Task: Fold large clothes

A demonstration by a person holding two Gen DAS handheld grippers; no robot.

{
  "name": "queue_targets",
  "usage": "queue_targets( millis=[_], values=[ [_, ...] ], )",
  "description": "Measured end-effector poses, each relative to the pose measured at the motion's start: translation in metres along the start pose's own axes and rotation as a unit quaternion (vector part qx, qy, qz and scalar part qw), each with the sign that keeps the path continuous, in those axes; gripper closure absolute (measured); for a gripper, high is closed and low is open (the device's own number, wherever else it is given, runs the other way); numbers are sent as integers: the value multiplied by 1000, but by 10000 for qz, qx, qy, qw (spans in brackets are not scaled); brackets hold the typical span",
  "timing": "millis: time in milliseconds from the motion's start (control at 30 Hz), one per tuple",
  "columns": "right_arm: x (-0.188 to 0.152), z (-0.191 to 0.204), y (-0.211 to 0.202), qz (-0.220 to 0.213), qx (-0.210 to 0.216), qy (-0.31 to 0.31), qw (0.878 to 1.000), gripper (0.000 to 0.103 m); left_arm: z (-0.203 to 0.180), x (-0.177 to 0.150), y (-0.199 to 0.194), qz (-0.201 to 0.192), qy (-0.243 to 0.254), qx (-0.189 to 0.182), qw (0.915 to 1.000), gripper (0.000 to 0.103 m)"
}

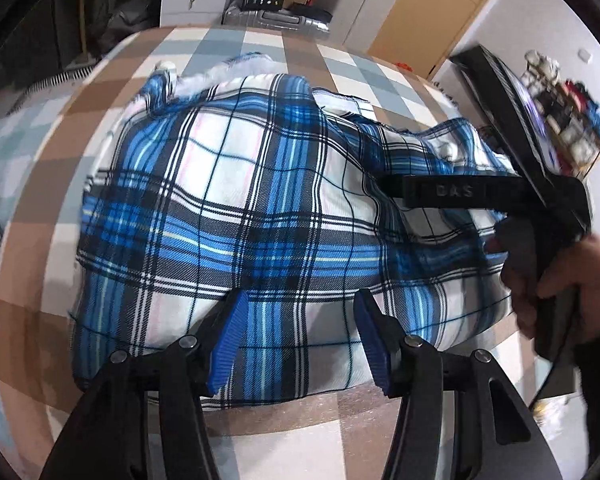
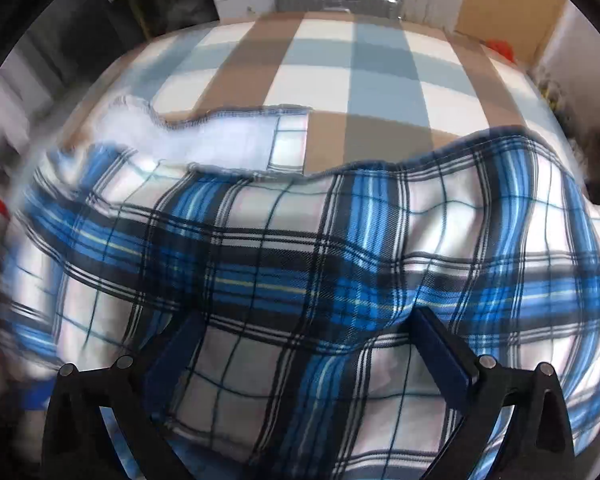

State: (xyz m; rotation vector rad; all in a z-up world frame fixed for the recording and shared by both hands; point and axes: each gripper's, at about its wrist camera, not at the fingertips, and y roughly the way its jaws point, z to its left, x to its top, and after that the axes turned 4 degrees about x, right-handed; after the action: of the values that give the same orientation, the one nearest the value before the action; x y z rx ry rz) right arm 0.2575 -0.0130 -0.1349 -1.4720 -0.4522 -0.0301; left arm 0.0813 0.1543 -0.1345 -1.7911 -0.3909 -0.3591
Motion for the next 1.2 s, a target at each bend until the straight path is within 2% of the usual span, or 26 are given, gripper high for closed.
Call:
queue_targets(
  millis=[67, 233, 333, 400, 567, 600, 667, 733, 800, 900, 1000, 1133, 1200],
  values=[
    [7, -2, -3, 143, 127, 124, 9997, 0, -4, -1, 0, -13, 115, 50, 9999, 54],
    [16, -4, -49, -658, 637, 473, 9947, 0, -4, -2, -7, -110, 293, 241, 9992, 54],
    [20, 21, -51, -513, 1202, 231, 9912, 0, -1, -4, -3, -57, 318, 312, 9990, 54],
    [21, 40, -38, -214, 1034, -111, 9943, 0, 0, -4, -1, -26, 338, 295, 9990, 54],
    [26, 58, 12, 441, 660, -367, 9962, 0, 5, -1, 0, 24, 275, 212, 9994, 54],
    [25, 62, 14, 310, 542, -450, 9970, 0, 7, -1, 1, 36, 226, 157, 9996, 54],
    [26, 63, 15, 307, 513, -404, 9974, 0, 15, 0, 0, 40, 29, -40, 10000, 54],
    [27, 61, 14, 359, 572, -364, 9971, 0, 22, 0, -3, 48, -102, -221, 9997, 54],
    [27, 54, 5, 289, 870, -308, 9953, 0, 26, -2, -7, 10, -153, -250, 9996, 54],
    [16, 31, -21, -142, 1365, -7, 9905, 0, 28, -4, -18, -161, -147, -190, 9996, 54],
    [-5, -1, -41, -365, 1537, 320, 9869, 0, 28, -3, -28, -327, -139, -183, 9992, 54],
    [-38, -33, -47, -282, 1354, 447, 9894, 0, 37, 0, -24, -288, -346, -258, 9987, 54],
    [-45, -33, -34, 70, 1231, 382, 9916, 0, 37, 0, -17, -186, -360, -228, 9989, 54]
  ],
)
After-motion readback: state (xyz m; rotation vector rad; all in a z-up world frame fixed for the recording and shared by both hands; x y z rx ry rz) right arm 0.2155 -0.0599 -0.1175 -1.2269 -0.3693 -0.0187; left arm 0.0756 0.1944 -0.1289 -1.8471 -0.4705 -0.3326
